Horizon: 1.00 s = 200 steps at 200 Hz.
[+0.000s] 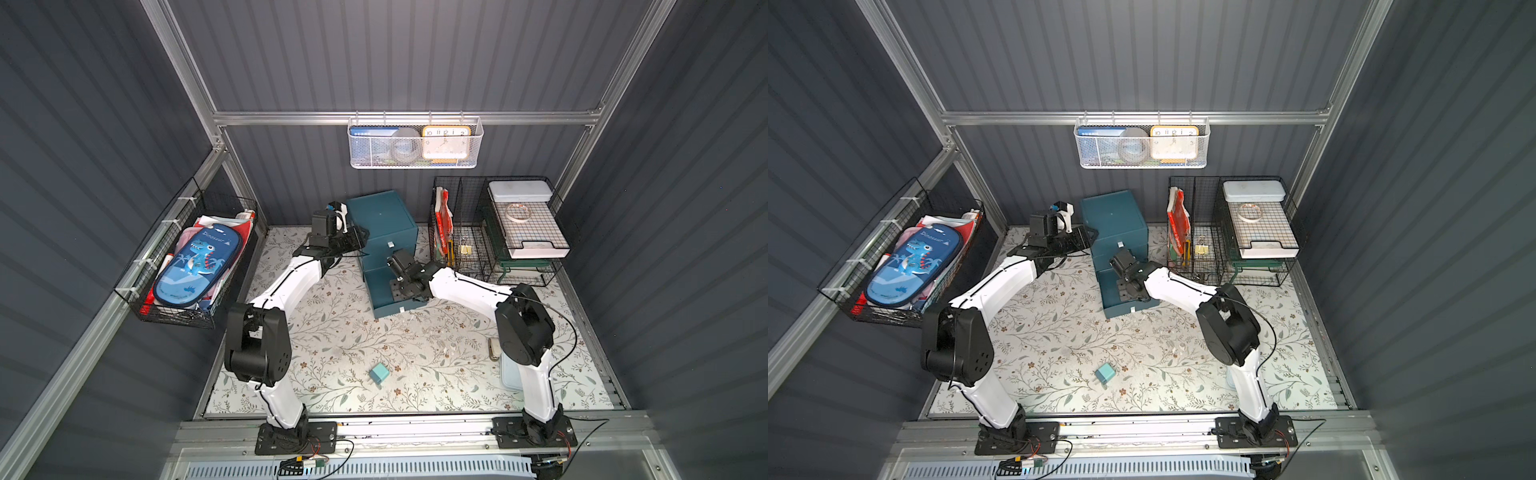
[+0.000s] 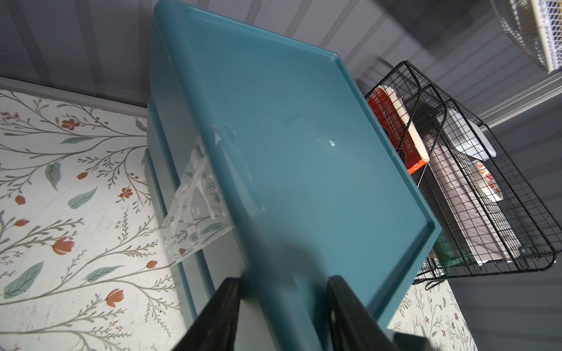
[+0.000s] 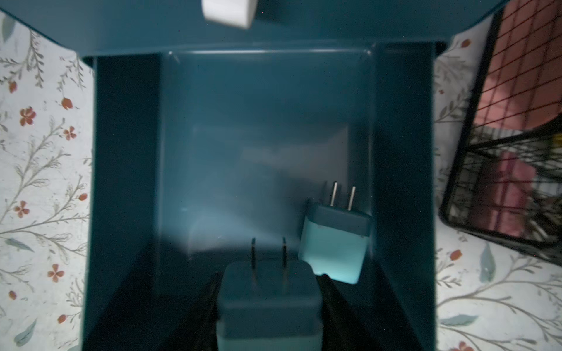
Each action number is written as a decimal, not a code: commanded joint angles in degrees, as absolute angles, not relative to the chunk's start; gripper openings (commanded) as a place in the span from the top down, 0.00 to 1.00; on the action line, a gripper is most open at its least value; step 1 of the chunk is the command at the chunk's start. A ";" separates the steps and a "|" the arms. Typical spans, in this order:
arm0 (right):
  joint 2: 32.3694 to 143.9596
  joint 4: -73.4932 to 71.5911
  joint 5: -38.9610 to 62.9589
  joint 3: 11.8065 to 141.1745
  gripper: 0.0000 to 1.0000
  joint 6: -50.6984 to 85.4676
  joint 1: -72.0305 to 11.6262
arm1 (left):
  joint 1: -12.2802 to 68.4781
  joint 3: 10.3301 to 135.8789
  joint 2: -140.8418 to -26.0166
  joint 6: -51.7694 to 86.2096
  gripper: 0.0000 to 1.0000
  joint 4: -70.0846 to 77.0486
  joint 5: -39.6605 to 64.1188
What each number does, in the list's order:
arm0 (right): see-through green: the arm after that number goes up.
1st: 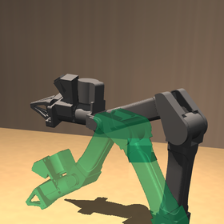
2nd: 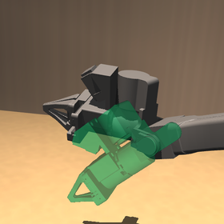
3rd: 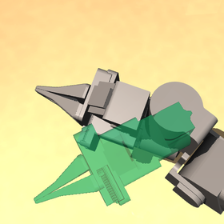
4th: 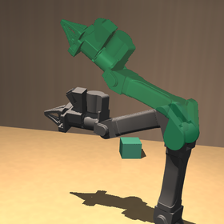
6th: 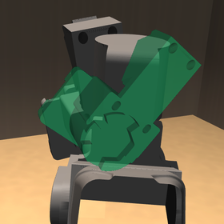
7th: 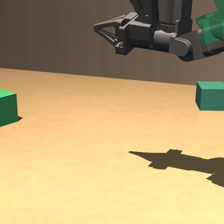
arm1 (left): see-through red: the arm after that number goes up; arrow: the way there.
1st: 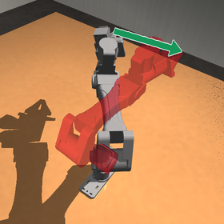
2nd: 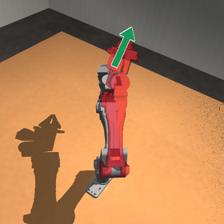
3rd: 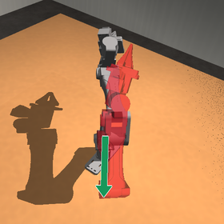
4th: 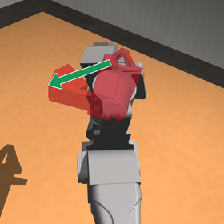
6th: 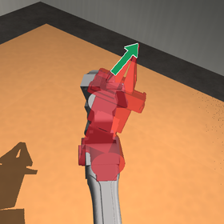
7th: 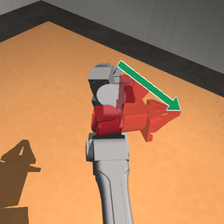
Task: Place the plugs into the drawer by color
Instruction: Place the plug in the drawer.
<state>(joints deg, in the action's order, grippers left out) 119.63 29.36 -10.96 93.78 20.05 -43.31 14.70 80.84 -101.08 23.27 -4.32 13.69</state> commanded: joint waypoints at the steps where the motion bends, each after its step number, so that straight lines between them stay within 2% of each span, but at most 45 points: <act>1: 121.07 28.19 -11.75 95.43 0.62 19.29 -43.82 | 16.79 78.28 -104.54 21.40 0.50 -15.29 17.62; 79: 125.82 28.69 -11.43 96.54 0.59 19.69 -44.04 | 16.79 78.31 -104.06 21.26 0.50 -15.47 17.19; 150: 125.54 30.38 -13.08 98.93 0.41 17.63 -43.98 | 16.79 78.52 -104.19 21.12 0.50 -15.64 16.81; 200: 119.47 33.29 -11.51 100.61 0.38 15.42 -44.12 | 16.79 78.66 -104.39 21.02 0.50 -15.64 16.26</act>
<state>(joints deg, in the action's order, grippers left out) 125.14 29.87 -12.03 98.78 17.10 -43.83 14.70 80.84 -101.08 23.27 -4.34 13.63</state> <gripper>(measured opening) 0.616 0.500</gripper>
